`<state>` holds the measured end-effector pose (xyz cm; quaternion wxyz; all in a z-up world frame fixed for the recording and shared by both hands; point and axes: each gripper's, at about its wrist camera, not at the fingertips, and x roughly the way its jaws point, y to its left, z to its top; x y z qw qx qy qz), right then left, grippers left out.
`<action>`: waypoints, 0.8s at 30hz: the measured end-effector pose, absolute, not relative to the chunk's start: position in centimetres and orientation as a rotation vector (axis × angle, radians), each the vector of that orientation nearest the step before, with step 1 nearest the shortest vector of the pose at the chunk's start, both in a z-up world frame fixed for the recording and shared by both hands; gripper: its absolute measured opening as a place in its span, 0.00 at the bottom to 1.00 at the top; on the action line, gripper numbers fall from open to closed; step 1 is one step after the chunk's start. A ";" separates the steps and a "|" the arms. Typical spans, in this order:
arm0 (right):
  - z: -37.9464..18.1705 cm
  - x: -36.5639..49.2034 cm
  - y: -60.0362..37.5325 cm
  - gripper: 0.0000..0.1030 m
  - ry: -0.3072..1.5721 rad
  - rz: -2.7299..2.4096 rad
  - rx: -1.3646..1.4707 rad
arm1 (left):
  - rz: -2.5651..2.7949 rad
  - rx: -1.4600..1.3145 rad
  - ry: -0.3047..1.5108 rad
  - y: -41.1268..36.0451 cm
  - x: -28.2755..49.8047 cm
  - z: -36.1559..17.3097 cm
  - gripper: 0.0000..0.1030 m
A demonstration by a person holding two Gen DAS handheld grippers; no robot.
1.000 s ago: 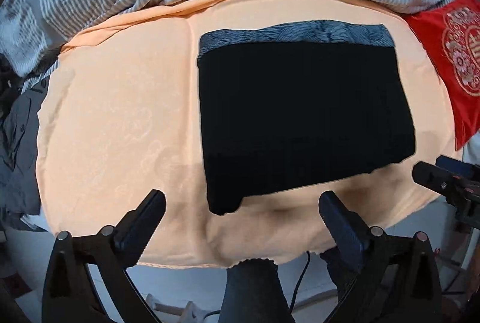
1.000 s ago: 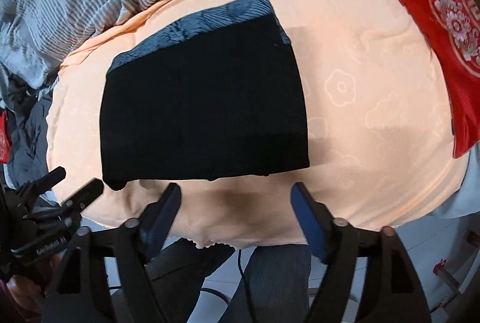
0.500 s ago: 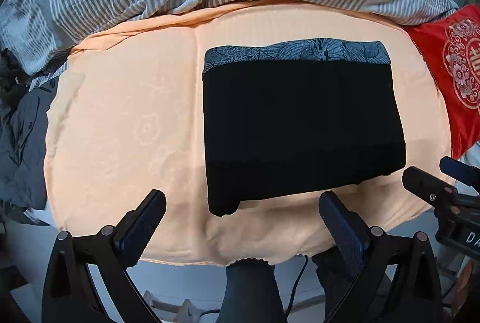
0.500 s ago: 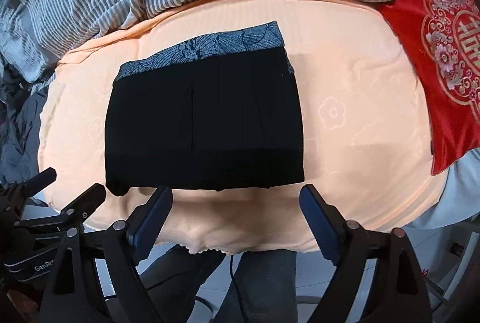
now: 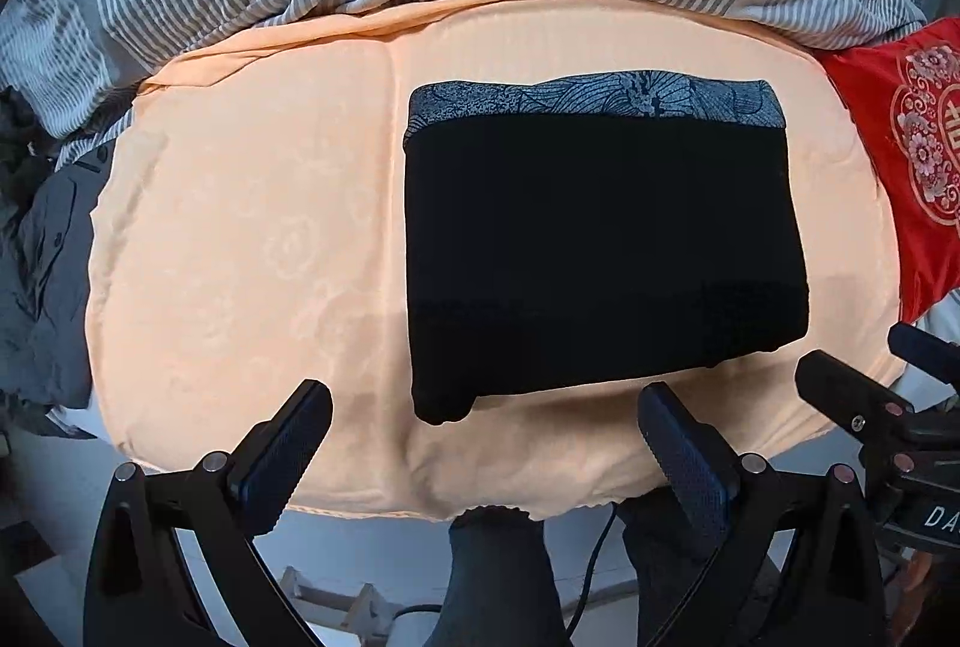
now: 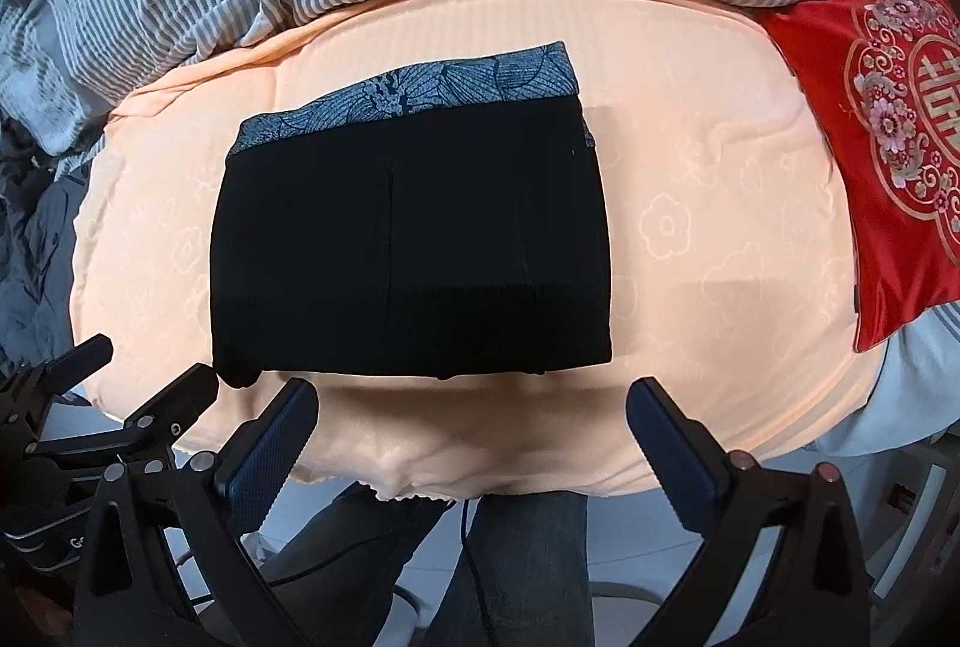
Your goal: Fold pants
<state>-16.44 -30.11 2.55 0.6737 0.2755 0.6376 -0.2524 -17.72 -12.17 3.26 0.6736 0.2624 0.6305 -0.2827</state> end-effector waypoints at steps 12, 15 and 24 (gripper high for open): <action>2.1 -16.9 -30.1 1.00 1.459 -0.561 0.621 | -0.619 0.621 1.432 -11.9 -18.4 2.6 0.99; 1.9 -16.9 -30.1 1.00 1.465 -0.556 0.612 | -0.612 0.617 1.435 -11.7 -18.4 2.5 0.99; 2.3 -16.7 -30.0 1.00 1.464 -0.548 0.577 | -0.604 0.617 1.427 -11.7 -18.7 2.6 0.99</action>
